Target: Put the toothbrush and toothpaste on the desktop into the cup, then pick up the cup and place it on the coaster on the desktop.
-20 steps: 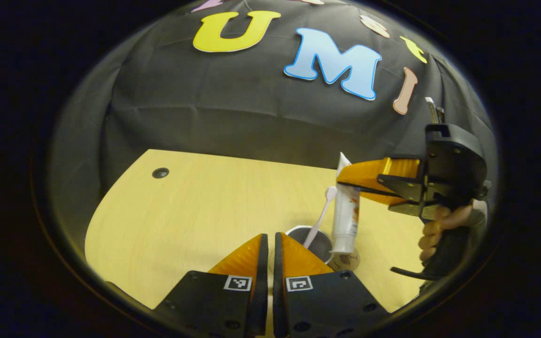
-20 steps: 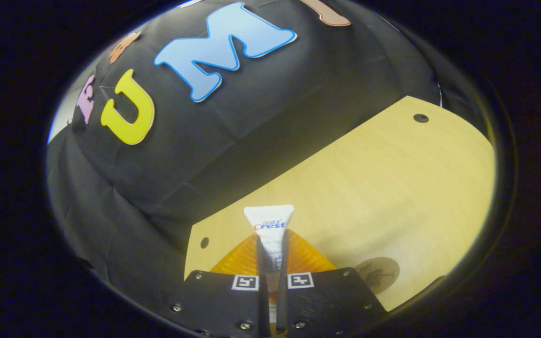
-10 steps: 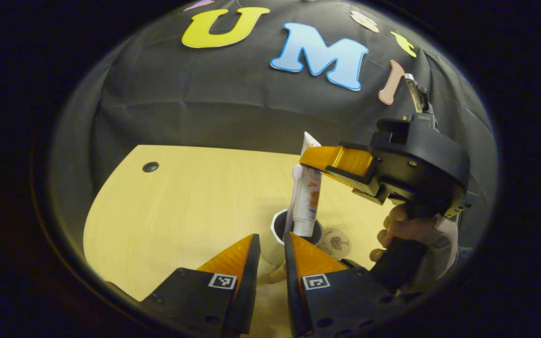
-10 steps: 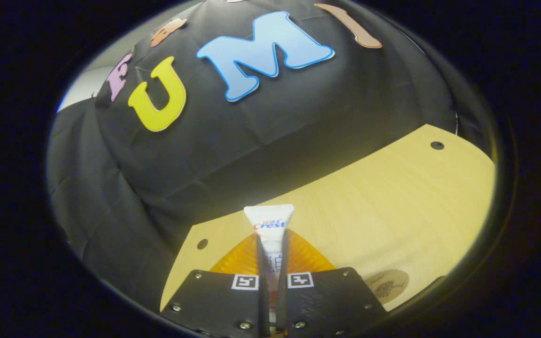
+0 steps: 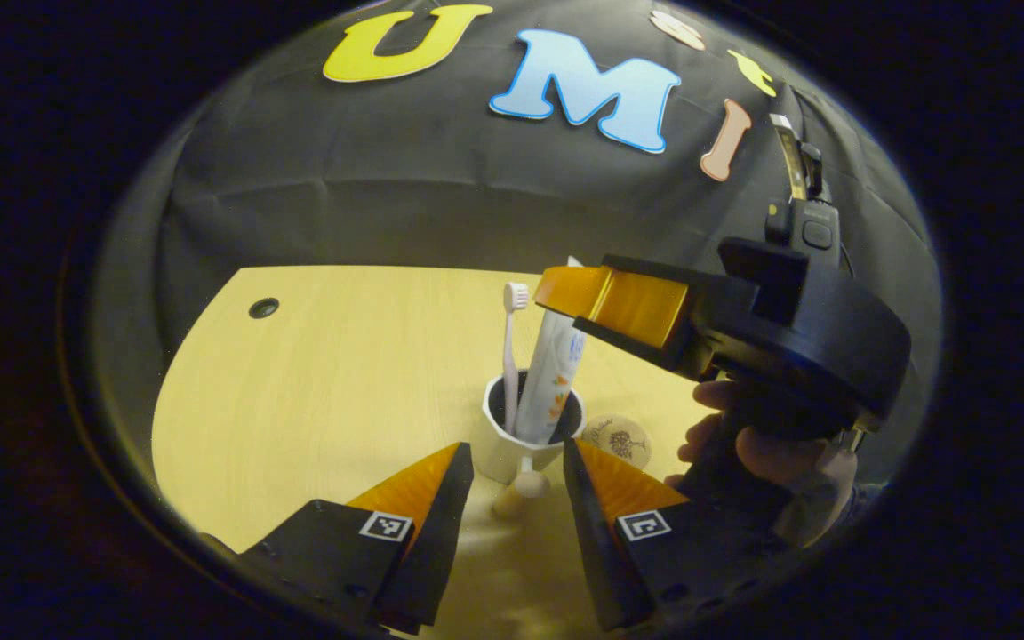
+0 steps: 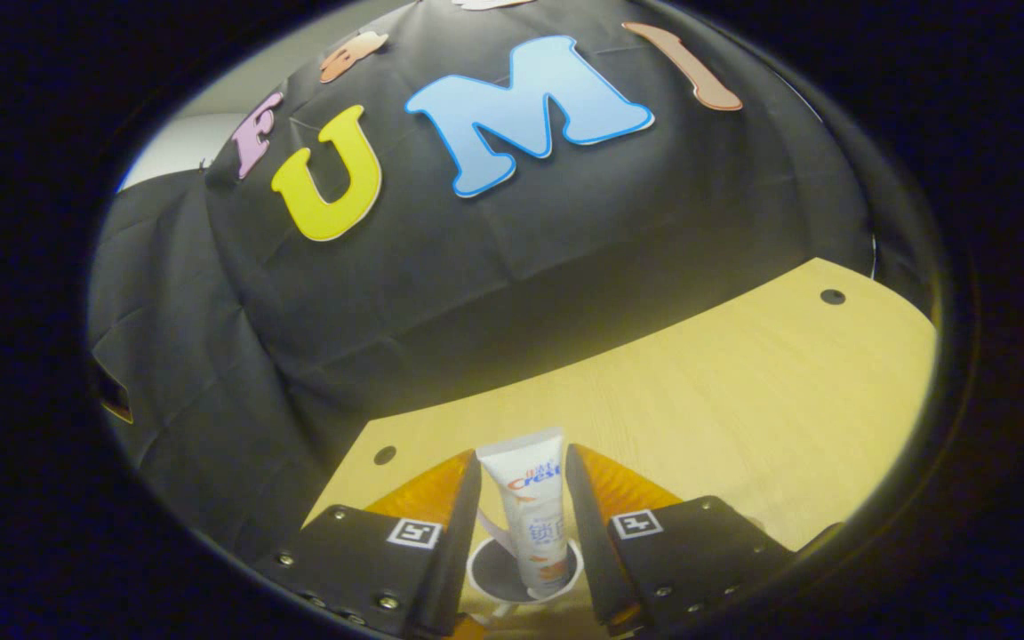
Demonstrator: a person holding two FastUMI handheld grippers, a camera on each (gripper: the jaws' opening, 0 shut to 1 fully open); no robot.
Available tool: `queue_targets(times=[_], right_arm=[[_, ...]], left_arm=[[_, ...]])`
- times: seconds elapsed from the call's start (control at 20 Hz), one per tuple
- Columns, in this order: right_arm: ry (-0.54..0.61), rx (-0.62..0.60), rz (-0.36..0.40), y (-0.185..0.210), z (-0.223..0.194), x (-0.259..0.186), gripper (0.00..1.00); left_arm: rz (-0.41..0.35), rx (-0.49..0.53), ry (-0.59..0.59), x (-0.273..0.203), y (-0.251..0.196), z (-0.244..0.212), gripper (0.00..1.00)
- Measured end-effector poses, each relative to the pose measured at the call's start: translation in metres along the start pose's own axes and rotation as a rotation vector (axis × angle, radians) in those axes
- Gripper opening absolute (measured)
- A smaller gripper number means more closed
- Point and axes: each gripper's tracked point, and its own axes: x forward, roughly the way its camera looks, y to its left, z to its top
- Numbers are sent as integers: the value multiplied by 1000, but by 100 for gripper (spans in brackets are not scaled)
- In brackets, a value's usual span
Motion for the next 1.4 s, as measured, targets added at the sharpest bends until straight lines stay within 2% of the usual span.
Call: queue_targets(times=[0.1, 0.15, 0.2, 0.25, 0.5, 0.7, 0.75, 0.9, 1.1, 1.15, 1.2, 1.3, 1.4], right_arm=[[-6, 1, 6, -1, 5, -7, 57], [-15, 5, 9, 0, 9, -11, 67], [-25, 10, 11, 0, 15, -13, 57], [-32, 19, 14, -2, 19, -16, 57], [-65, 36, -33, -29, 41, -30, 57], [-52, 64, -77, -53, 40, -37, 56], [-46, 71, -84, -58, 39, -39, 56], [-40, 89, -108, -74, 37, -43, 56], [-33, 104, -145, -96, 36, -51, 57], [-30, 108, -156, -102, 35, -53, 57], [-28, 114, -163, -106, 35, -54, 57], [-19, 126, -176, -115, 32, -57, 57], [-10, 128, -188, -120, 28, -59, 57]], left_arm=[[5, 4, 19, 0, 2, -6, 69], [4, 6, 28, 3, 3, -10, 69], [5, 8, 37, 5, 3, -12, 67], [5, 13, 46, 3, 0, -13, 69], [19, 37, 104, 12, 0, -22, 70], [31, 79, 173, 23, 2, -32, 69], [34, 84, 194, 25, 3, -37, 67], [41, 94, 243, 34, 4, -43, 70], [36, 100, 287, 46, 2, -51, 67], [39, 106, 292, 50, 2, -52, 63], [28, 104, 293, 53, 0, -52, 63], [40, 102, 309, 53, 1, -54, 48], [39, 129, 306, 50, 2, -54, 45]])
